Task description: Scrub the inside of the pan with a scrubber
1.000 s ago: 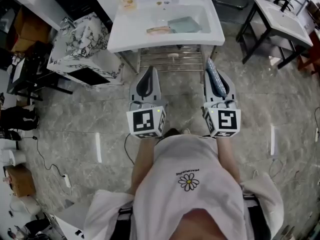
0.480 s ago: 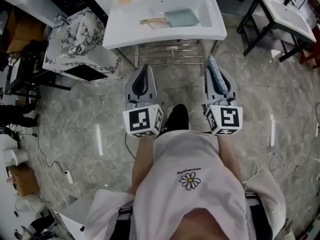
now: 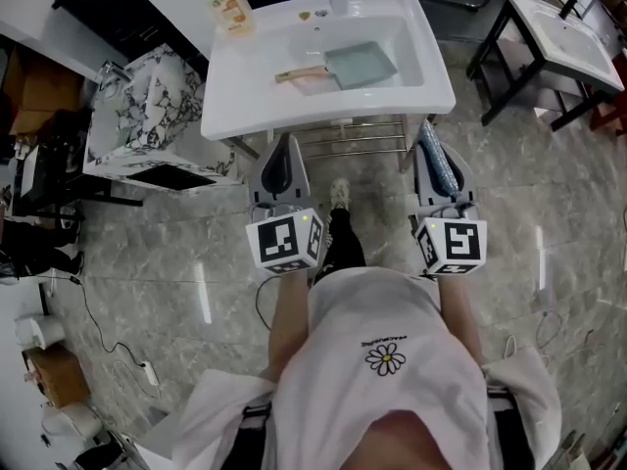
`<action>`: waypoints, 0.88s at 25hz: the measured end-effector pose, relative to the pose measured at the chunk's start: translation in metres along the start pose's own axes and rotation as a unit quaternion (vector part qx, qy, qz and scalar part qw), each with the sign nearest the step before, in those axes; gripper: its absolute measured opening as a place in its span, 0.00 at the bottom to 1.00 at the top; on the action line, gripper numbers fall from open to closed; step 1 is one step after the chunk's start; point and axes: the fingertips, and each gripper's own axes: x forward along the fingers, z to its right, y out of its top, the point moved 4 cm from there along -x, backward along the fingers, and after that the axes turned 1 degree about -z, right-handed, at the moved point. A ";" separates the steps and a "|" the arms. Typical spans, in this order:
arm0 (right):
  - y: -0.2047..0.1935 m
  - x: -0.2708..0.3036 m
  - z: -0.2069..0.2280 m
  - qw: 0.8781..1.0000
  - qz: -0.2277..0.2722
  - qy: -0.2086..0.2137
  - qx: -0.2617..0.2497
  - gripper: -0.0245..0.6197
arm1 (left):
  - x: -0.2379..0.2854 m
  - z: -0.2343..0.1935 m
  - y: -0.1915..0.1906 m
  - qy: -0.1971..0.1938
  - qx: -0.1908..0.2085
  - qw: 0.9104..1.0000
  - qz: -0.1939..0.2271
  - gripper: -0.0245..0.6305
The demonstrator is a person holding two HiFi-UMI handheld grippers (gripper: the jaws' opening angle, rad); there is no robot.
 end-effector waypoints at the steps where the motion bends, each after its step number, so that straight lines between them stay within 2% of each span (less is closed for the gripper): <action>1: 0.002 0.013 0.002 1.000 0.001 -0.003 -0.002 0.15 | 0.013 -0.006 0.001 -0.001 0.000 1.000 0.002 0.06; 10: 0.027 0.165 0.009 1.000 -0.005 -0.010 -0.006 0.15 | 0.147 -0.080 0.009 -0.011 -0.002 1.000 0.006 0.06; 17: 0.051 0.289 0.013 1.000 -0.006 -0.021 0.005 0.15 | 0.259 -0.132 0.028 -0.052 0.006 0.998 0.031 0.06; 22: 0.047 0.343 0.025 0.999 -0.018 -0.036 0.009 0.15 | 0.315 -0.151 0.025 -0.068 0.009 0.997 0.029 0.06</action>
